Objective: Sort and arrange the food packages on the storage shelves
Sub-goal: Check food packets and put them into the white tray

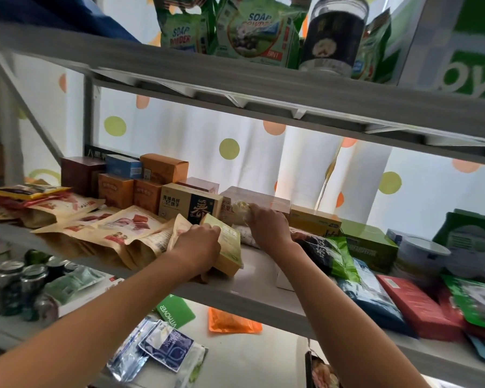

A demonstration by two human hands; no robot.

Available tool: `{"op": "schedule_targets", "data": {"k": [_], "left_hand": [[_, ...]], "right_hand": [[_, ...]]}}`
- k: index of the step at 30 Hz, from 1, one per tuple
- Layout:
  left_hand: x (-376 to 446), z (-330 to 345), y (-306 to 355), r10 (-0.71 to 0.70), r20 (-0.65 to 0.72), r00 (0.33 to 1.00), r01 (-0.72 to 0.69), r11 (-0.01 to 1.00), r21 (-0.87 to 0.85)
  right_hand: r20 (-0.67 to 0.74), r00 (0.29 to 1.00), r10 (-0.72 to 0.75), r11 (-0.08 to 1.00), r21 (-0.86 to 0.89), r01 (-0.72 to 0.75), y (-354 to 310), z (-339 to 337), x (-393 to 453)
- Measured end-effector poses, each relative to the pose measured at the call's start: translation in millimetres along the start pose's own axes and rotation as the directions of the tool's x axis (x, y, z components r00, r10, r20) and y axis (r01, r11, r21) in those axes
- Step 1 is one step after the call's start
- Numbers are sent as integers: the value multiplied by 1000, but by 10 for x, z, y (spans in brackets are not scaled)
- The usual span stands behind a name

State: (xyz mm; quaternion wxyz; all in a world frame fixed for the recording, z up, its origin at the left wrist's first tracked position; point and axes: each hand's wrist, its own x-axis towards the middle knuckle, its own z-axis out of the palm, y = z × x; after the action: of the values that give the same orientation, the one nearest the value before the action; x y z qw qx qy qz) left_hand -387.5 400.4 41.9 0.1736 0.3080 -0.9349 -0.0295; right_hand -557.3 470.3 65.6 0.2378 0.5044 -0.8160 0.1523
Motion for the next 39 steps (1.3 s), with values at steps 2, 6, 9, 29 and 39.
{"op": "schedule_targets", "data": {"k": [2,6,9,29,39], "left_hand": [[-9,-2,1,6,-5,1000,-6,999,34],[62,-32,40,12,-29,999,-11,1000,8],[199,-73,125,39,-58,998,-43,997,-62],[716,450,609,104,-226,969,-163,952,-260],[689,328,633,37,-262,964,-177,825,-536]], "right_hand": [[41,999,-26,990,-138,32,-6,66,-81],[103,995,2,954,-298,29,83,181,-182],[88,996,26,950,-312,3,128,208,-199],[261,898,353,926,38,-375,743,43,-581],[-28,956,291,881,399,-256,914,-169,-693]]}}
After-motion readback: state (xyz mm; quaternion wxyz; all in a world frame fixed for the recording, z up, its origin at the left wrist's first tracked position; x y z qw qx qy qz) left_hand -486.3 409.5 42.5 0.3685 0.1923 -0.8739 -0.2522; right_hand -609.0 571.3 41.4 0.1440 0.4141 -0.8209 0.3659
